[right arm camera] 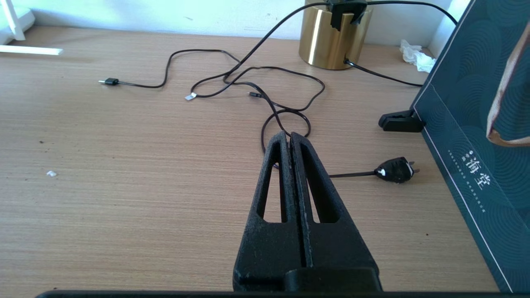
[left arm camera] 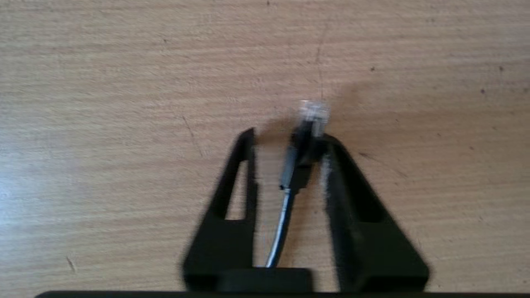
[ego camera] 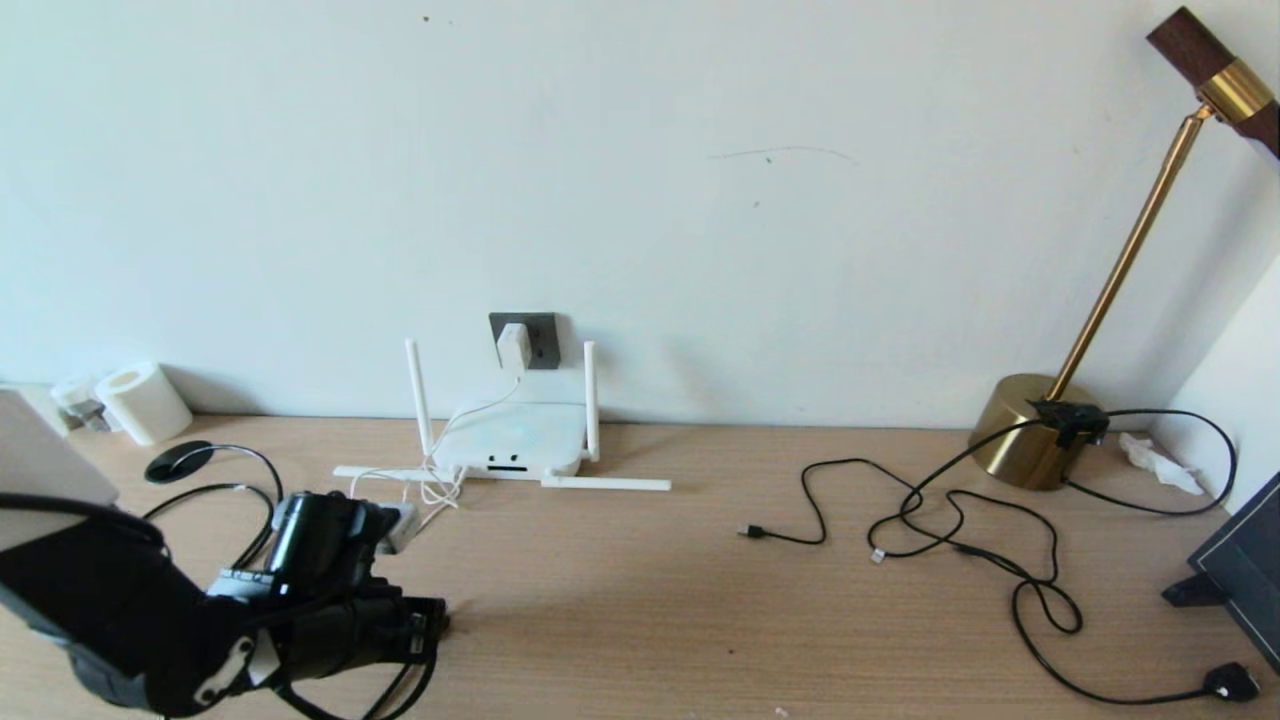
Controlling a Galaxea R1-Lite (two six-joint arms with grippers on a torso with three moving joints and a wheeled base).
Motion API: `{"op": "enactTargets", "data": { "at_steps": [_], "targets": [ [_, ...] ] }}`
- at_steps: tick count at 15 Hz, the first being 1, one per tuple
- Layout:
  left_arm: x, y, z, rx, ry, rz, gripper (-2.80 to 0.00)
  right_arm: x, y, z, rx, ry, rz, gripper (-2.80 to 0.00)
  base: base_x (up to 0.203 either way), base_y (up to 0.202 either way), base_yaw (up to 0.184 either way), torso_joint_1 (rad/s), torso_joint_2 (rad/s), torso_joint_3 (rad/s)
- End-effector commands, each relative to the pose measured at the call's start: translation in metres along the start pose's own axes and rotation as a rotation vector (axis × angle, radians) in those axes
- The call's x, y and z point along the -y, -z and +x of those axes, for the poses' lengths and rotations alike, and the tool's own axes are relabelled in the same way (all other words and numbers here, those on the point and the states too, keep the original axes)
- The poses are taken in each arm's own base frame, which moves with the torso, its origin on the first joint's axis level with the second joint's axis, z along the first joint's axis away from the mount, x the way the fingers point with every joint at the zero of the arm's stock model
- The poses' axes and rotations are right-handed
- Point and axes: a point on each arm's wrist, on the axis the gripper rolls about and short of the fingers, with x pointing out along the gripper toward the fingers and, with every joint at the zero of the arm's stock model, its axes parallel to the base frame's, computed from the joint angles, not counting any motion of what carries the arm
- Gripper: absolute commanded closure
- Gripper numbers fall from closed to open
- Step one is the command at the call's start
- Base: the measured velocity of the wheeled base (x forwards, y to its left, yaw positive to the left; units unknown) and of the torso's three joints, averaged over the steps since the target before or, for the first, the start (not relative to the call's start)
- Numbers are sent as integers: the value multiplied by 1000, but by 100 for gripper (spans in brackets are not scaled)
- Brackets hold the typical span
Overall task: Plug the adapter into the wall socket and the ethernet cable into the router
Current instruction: Plug cable into router interface
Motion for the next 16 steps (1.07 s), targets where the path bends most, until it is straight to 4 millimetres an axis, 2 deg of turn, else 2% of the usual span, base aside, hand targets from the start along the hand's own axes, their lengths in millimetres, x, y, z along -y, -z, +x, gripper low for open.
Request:
{"op": "enactTargets", "data": {
  "at_steps": [1, 10, 16],
  "targets": [
    [0, 3, 1, -9, -2, -2, -280, 0, 0, 0, -2, 0, 0, 0, 0, 0, 0, 0, 0, 0],
    [-1, 21, -5, -3, -4, 43, -280, 0, 0, 0, -2, 0, -2, 0, 0, 0, 0, 0, 0, 0],
    [-1, 23, -3, 1, -6, 48, -280, 0, 0, 0, -2, 0, 0, 0, 0, 0, 0, 0, 0, 0]
  ]
}}
